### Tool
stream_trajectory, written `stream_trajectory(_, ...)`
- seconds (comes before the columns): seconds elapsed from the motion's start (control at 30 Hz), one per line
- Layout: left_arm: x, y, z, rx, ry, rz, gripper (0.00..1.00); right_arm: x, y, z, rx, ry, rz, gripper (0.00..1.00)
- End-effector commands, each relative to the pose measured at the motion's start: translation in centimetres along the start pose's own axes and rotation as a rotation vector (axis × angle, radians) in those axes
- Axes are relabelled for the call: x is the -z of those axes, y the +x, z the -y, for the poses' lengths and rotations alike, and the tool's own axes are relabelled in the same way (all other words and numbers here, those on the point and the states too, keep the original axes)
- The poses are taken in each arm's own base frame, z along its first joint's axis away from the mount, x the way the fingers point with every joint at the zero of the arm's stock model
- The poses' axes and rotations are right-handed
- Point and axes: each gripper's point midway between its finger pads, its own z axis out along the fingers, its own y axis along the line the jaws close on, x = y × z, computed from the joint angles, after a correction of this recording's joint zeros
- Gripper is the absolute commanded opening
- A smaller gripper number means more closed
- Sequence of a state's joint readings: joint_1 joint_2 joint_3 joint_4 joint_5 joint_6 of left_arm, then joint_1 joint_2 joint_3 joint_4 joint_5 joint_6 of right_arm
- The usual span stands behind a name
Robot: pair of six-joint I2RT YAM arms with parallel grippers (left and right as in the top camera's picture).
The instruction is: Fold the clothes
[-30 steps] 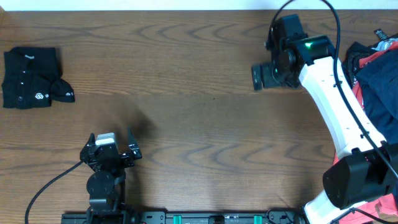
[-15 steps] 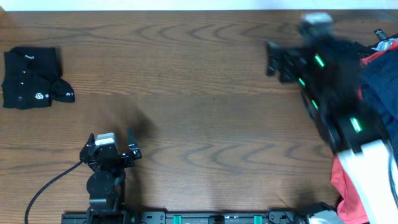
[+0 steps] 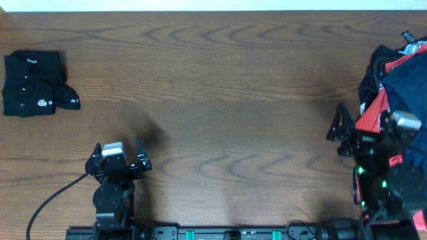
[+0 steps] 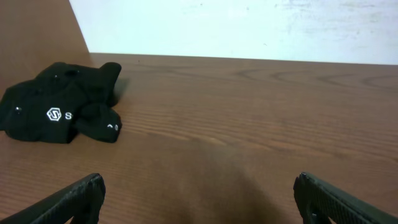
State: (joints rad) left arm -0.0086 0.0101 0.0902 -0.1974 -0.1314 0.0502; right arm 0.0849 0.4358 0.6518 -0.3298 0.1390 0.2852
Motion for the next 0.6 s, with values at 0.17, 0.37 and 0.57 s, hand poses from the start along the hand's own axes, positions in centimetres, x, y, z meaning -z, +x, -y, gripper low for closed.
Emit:
stream_trajectory(0.17,-0.3,1.3,-0.1,-0.012,-0.012,-0.027,0.98,2.4,2.5,1.1,-0.036,-0.023,0.077,0.99)
stream_trajectory(0.37,-0.3,1.3,-0.1,-0.012,-0.012,-0.027,0.98,3.4,4.3,1.8,-0.055,-0.039,0.126,0.99)
stream_trajectory(0.57,-0.3,1.3,-0.1,-0.012,-0.012,-0.027,0.98,3.2,5.4,2.0,-0.053,-0.039,0.113,0.99)
